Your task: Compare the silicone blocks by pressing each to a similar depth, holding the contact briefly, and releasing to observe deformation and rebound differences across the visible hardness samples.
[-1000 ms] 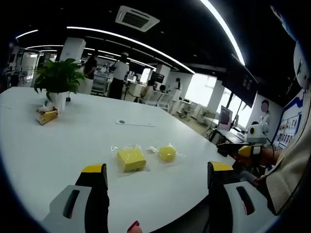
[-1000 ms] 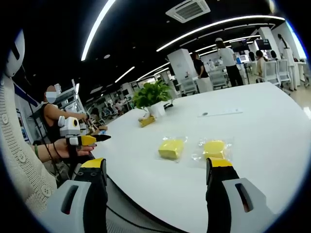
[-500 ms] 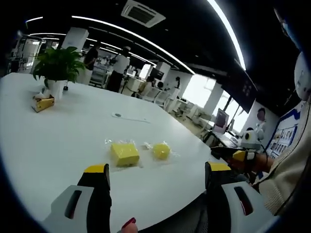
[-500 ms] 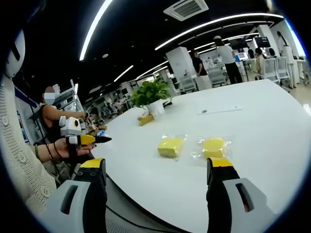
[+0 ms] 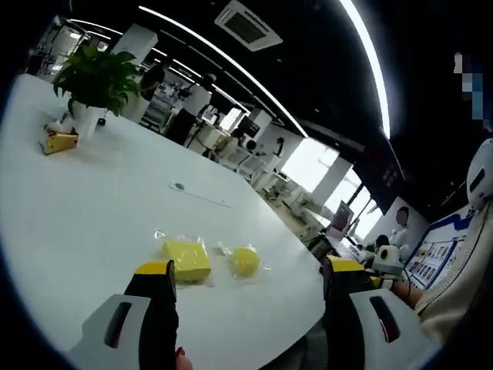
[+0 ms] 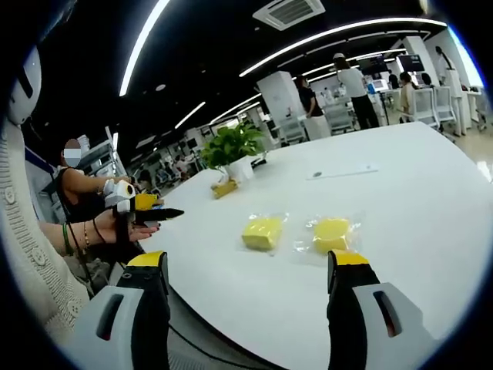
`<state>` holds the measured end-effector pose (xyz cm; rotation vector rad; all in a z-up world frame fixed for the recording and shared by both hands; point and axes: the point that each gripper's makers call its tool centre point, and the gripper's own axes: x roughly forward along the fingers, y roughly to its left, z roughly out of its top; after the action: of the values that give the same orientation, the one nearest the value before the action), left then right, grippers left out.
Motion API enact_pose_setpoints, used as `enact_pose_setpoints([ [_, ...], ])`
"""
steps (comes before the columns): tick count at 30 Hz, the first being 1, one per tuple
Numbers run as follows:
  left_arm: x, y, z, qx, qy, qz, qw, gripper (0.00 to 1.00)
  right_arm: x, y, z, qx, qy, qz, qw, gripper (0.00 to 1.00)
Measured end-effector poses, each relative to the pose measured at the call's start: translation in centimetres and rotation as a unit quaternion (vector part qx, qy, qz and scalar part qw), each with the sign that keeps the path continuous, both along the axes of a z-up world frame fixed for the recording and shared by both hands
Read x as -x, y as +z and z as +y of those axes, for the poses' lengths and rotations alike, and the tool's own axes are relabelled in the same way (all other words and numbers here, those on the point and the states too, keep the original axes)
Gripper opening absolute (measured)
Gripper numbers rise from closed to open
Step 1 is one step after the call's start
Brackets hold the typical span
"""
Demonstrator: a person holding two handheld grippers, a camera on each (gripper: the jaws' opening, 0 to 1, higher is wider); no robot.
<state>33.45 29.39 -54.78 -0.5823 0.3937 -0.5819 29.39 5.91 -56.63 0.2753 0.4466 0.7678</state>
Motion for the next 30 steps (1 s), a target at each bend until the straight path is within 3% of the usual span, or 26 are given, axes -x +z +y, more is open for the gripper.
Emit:
enact_pose_setpoints([
  [5,-2.1,-0.7,0.1,0.014,0.003,0.014,0.9998,0.8,-0.7,-0.5,-0.1,0.002,-0.004,0.008,1.0,0.79],
  [13,-4.8,-3.4,0.8,0.002,-0.007,0.037,0.9993,0.79,-1.9,-0.9,-0.1,0.006,-0.015,0.006,0.9999,0.79],
  [16,-6.1,-4.1,0.7,0.015,-0.004,0.046,0.9988,0.8,-2.6,-1.2,-0.1,0.007,-0.015,0.012,0.9998,0.79],
  [21,-8.1,-5.0,0.8,0.018,0.007,0.043,0.9989,0.79,-3.2,-1.6,0.1,0.01,-0.014,0.018,0.9997,0.78],
  [30,-10.9,-8.4,0.7,0.027,0.006,0.086,0.9959,0.76,-4.0,-2.4,0.2,0.017,-0.013,0.032,0.9993,0.78],
])
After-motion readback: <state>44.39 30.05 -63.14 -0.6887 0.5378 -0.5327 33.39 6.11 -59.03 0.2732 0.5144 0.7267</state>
